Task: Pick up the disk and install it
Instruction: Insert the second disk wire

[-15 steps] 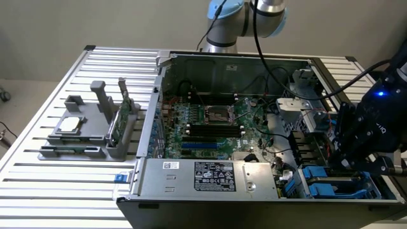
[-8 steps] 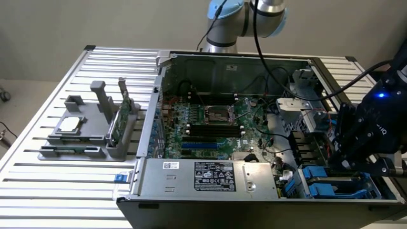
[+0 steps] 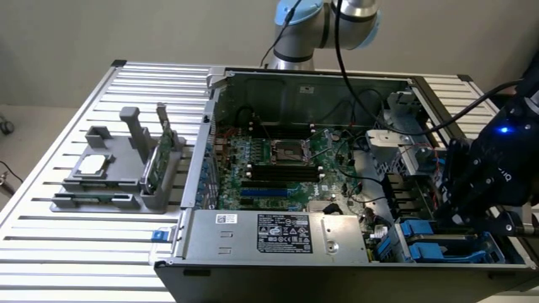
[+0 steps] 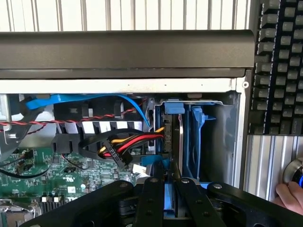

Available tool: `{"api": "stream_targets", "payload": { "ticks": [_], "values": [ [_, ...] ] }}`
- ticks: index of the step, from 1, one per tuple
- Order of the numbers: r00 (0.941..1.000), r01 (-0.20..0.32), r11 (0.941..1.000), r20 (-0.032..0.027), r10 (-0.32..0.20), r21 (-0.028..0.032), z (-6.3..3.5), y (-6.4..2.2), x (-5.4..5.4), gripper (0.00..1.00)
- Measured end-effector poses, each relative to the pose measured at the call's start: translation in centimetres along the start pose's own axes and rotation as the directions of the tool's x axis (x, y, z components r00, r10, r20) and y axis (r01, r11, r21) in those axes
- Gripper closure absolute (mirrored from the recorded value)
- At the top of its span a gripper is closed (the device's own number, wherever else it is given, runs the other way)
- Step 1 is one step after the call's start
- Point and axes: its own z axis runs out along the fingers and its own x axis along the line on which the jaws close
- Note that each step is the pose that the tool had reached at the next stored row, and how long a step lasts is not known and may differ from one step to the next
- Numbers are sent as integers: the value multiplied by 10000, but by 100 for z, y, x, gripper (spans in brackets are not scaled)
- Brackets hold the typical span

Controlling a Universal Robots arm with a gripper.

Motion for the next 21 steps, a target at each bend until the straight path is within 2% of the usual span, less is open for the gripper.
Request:
{"api": "stream_targets", "payload": {
  "ticks": [14,15,16,21],
  "values": [
    [9999,130,9999,-10,-130,-1,21,1,-7,82],
    [9999,130,9999,-11,-130,0,16,1,-7,82],
    [9999,130,9999,-13,-130,0,5,0,-7,75],
    [9999,134,9999,-13,-134,0,-71,-27,-8,75]
  ]
}}
